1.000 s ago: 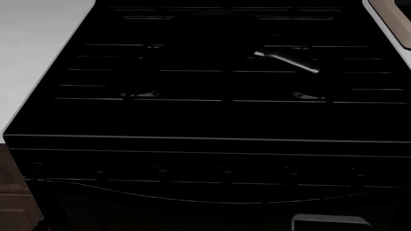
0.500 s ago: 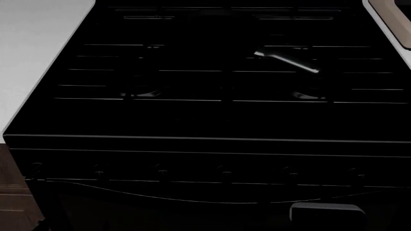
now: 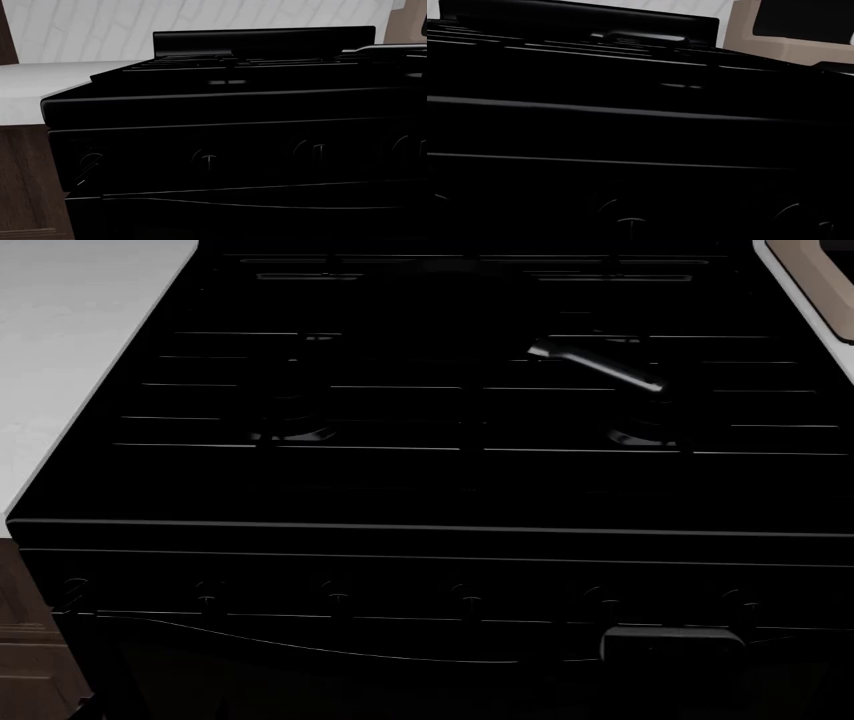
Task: Turn on the center burner of the stove.
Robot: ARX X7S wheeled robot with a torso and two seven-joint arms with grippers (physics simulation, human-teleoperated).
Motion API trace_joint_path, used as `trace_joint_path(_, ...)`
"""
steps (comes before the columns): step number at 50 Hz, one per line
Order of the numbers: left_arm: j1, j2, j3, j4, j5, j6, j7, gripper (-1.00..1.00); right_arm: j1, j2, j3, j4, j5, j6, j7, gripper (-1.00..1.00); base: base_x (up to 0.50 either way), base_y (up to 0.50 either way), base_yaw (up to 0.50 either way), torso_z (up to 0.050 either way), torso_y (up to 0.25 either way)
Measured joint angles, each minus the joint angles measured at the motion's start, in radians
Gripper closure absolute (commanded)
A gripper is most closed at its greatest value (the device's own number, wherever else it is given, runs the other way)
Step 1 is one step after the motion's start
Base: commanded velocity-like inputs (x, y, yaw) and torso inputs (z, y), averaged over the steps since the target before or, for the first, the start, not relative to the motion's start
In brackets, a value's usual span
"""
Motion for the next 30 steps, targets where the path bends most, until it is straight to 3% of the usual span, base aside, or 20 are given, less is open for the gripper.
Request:
trace_joint_path(19,-0.003,-0.008,0.013,-0.003,-0.001,0.003,-0.011,-1.00,0.157,-0.044,-0.007,0.406,-0.001,-0.226,-0.045,-1.00,0.00,0.00,0.00,0.000,0.000)
trace_joint_path(30,-0.005,-0.012,0.020,-0.005,-0.003,0.006,-0.016,-1.00,0.202,-0.059,-0.006,0.525,-0.016,-0.290,-0.054,-1.00,0.00,0.00,0.00,0.000,0.000)
